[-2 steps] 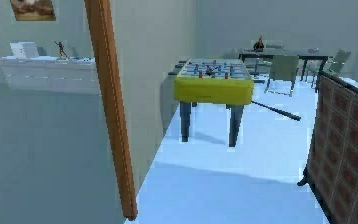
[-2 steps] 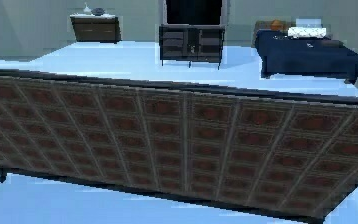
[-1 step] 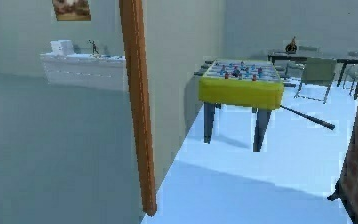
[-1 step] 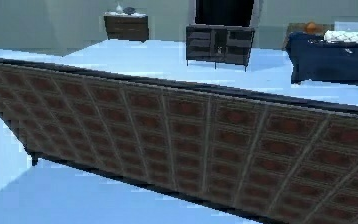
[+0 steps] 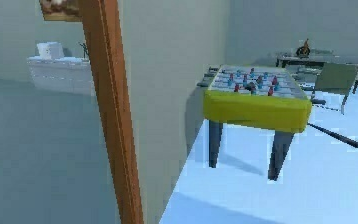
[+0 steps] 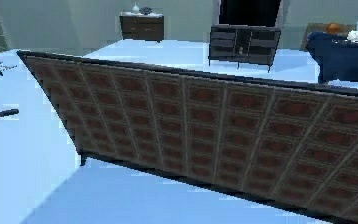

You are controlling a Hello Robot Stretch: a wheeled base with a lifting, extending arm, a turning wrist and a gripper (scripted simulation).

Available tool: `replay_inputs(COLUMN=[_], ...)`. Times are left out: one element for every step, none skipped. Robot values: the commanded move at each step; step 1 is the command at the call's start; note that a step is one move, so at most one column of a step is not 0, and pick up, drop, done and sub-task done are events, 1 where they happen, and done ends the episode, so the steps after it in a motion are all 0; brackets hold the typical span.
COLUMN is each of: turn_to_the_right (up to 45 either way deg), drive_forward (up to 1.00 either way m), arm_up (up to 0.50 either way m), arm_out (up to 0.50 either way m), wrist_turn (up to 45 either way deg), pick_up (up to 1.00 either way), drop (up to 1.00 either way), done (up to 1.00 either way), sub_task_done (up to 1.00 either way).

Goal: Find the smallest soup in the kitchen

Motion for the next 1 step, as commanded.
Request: replay_inputs(turn_to_the_right=[-45.0], drive_forward=[0.0], arm_up=[0.0], arm_out=[0.0], wrist_turn=[0.0], pick_up=[0.0], drop=[0.0], done=[0.0], sub_task_done=[0.0])
